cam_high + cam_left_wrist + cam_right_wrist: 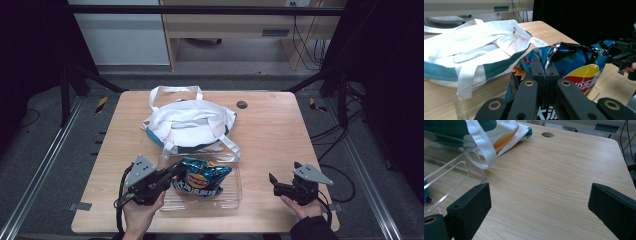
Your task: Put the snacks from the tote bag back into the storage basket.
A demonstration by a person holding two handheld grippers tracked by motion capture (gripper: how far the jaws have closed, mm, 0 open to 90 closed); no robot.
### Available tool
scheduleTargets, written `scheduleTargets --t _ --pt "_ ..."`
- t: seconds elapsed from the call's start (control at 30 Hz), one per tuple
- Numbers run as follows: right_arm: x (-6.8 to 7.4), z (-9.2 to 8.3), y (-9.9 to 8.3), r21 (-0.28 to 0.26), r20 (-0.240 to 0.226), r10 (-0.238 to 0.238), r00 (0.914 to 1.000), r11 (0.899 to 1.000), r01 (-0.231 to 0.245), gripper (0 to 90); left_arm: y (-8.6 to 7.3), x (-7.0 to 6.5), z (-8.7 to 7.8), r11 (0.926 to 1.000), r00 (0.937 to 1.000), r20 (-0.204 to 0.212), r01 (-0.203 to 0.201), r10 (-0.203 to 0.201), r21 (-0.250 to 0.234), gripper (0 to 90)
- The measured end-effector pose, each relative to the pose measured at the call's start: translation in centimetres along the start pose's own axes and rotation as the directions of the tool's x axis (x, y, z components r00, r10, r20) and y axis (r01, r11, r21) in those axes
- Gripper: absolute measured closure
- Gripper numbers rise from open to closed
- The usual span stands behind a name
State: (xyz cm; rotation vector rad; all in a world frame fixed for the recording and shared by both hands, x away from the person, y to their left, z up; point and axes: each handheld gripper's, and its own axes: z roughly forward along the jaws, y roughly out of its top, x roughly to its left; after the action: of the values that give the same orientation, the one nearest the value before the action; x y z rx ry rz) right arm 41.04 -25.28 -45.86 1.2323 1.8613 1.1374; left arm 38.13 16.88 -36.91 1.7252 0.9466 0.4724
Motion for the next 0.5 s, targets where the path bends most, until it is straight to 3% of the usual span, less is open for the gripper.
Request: scheduleTargets --t 0.5 --pt "-0.05 0.12 -0.02 0.003 0.004 -0.006 1.0 1.0 0.006 4.9 -0.06 0.79 0.72 0.9989 0.9983 -0.042 0.041 -0.04 0.02 89.2"
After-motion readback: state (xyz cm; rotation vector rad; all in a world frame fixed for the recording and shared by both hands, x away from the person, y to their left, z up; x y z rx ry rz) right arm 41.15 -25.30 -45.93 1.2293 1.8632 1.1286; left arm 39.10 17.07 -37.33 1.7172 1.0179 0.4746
